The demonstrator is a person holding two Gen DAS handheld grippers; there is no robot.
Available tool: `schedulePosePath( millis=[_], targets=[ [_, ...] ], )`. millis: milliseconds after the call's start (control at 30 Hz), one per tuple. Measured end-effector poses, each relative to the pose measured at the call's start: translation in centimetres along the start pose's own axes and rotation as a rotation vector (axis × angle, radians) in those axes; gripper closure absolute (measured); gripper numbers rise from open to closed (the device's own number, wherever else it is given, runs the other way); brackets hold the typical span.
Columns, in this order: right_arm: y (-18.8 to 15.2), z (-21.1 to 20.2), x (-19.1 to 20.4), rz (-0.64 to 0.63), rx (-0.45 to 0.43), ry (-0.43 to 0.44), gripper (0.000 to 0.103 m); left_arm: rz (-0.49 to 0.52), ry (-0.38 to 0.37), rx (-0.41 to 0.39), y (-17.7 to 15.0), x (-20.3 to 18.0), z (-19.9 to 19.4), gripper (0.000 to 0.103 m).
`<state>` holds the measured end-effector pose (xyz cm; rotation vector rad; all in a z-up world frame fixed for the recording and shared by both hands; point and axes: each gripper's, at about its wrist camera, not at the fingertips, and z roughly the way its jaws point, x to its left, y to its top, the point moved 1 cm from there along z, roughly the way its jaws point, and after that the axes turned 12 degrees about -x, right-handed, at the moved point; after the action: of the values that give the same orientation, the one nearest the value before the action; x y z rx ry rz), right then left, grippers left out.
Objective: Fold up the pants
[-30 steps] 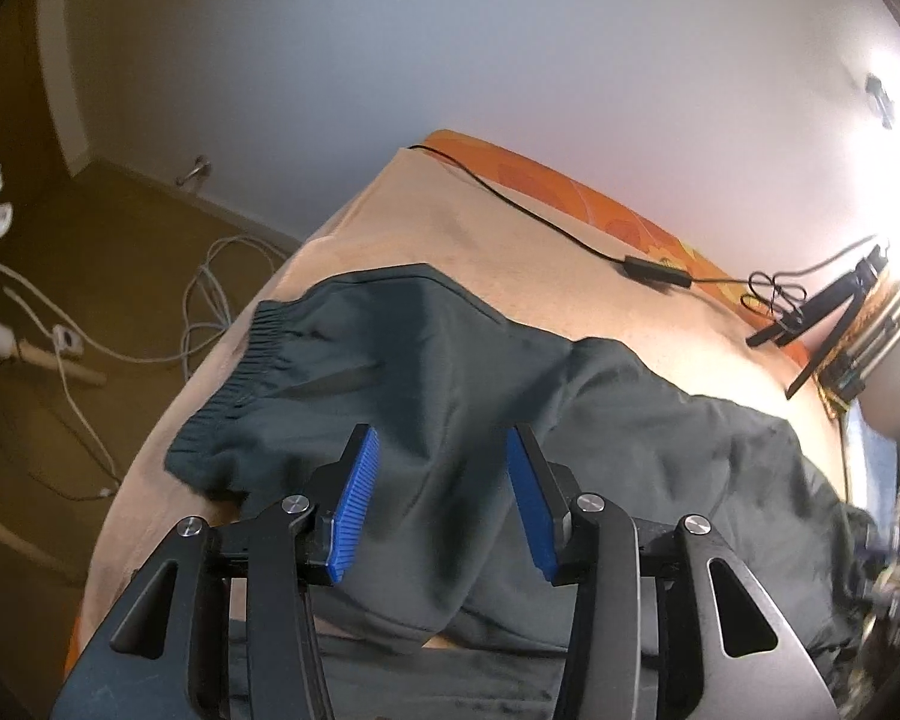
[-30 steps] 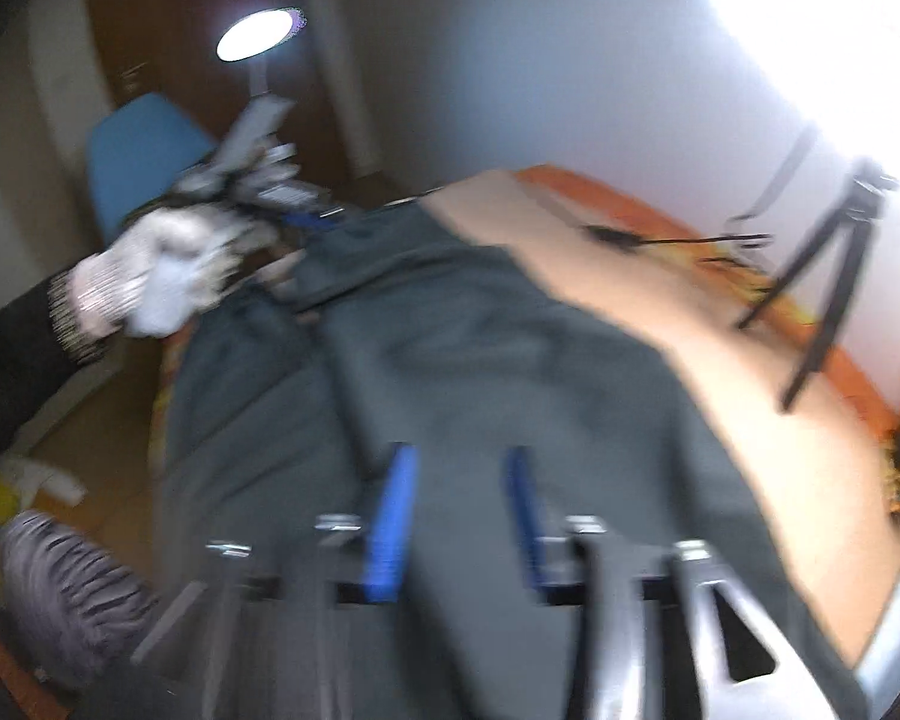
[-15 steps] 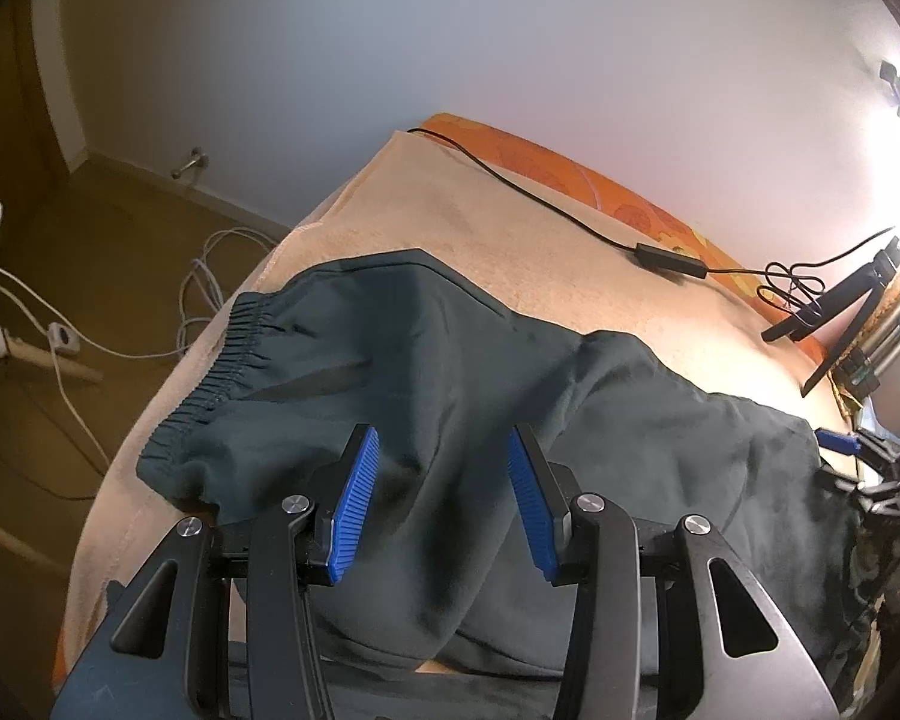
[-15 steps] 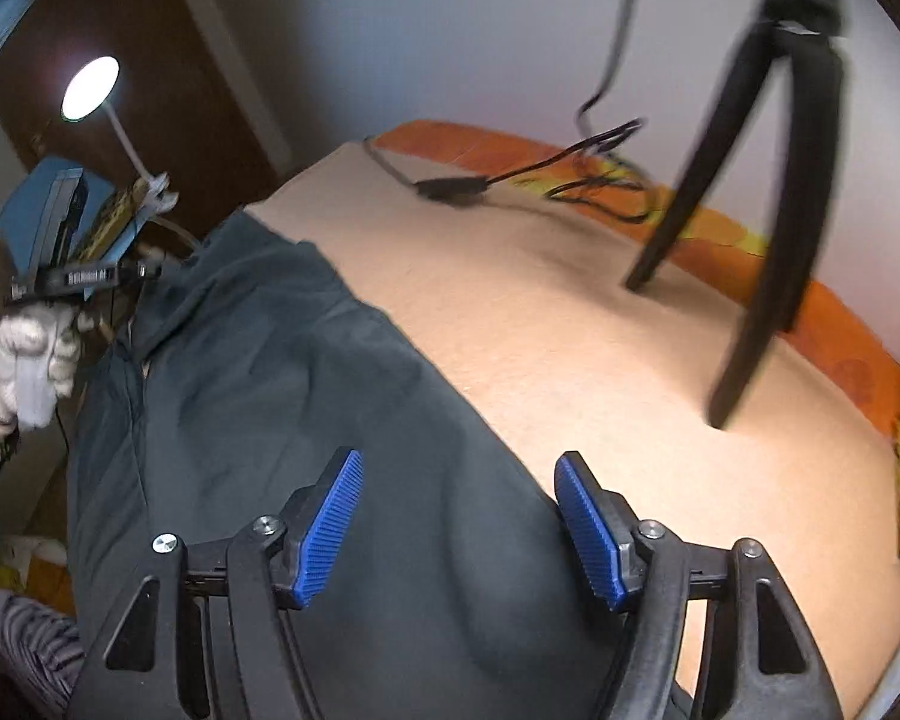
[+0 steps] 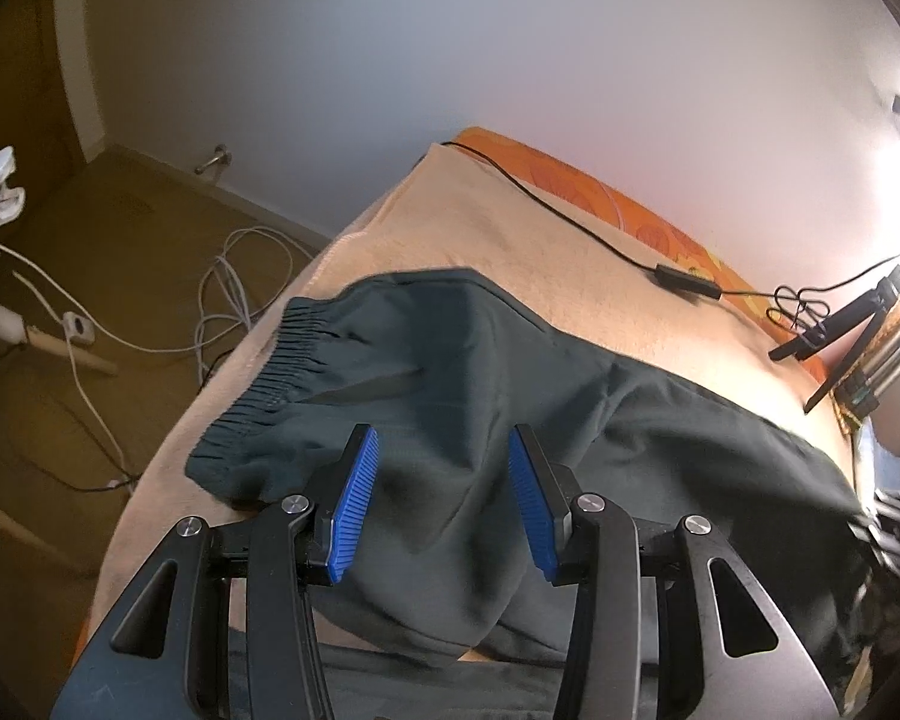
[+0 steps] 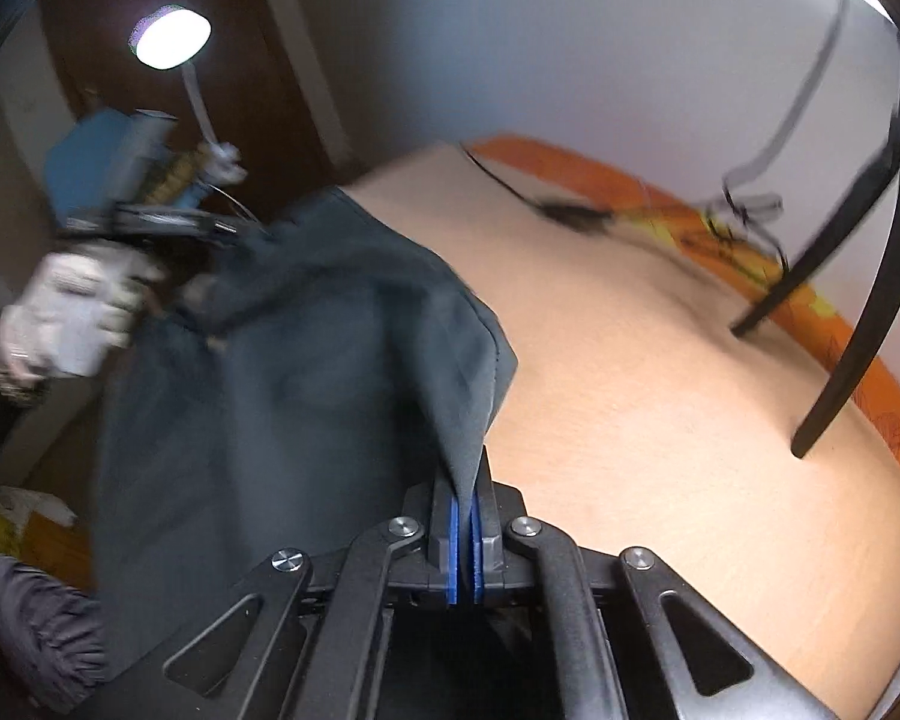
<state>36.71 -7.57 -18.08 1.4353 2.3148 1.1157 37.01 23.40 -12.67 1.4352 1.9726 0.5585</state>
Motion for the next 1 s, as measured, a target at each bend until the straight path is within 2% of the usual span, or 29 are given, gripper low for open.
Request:
schedulePosePath(
  millis=[33, 100, 200, 367, 433, 533, 600, 800, 900, 967, 1000],
  targets=[
    [0.2, -1.4, 1.6, -0.006, -0.023, 0.035, 0.103, -0.008, -0.004, -0.003, 0.1, 0.2, -0.3, 0.058],
    [0.2, -3.2, 4.0, -0.026, -0.038, 0.085, 0.103, -0.018, -0.01, -0.01, 0.3, 0.4, -0.8, 0.049],
    [-1.0, -5.3, 8.2, -0.054, -0.033, 0.171, 0.103, -0.023, -0.025, -0.01, 0.3, 0.3, -1.5, 0.048],
    [-5.2, -7.1, 13.9, -0.049, 0.021, 0.31, 0.103, -0.009, -0.058, 0.021, -0.5, -1.2, -1.8, 0.045],
    [-7.0, -6.7, 14.9, -0.016, 0.058, 0.329, 0.103, 0.014, -0.067, 0.039, -1.0, -2.4, -1.4, 0.04],
    [-9.1, -5.0, 15.4, 0.016, 0.103, 0.329, 0.103, 0.028, -0.059, 0.066, -1.4, -3.8, -0.6, 0.039],
    [-10.0, -4.4, 16.0, 0.039, 0.123, 0.335, 0.103, 0.012, -0.056, 0.094, -1.7, -4.3, 0.4, 0.039],
    [-10.7, -3.7, 17.9, -0.003, 0.129, 0.337, 0.103, -0.026, -0.02, 0.148, -2.3, -5.4, 2.7, 0.039],
    [-10.7, -3.9, 17.8, -0.007, 0.114, 0.329, 0.103, -0.003, 0.007, 0.147, -2.8, -5.7, 3.2, 0.044],
    [-10.9, -4.4, 17.5, 0.0, 0.104, 0.324, 0.103, 0.006, 0.029, 0.149, -3.1, -5.5, 3.4, 0.064],
    [-10.9, -4.6, 17.5, 0.004, 0.1, 0.322, 0.103, -0.003, 0.036, 0.151, -3.4, -5.1, 3.7, 0.07]
  ],
)
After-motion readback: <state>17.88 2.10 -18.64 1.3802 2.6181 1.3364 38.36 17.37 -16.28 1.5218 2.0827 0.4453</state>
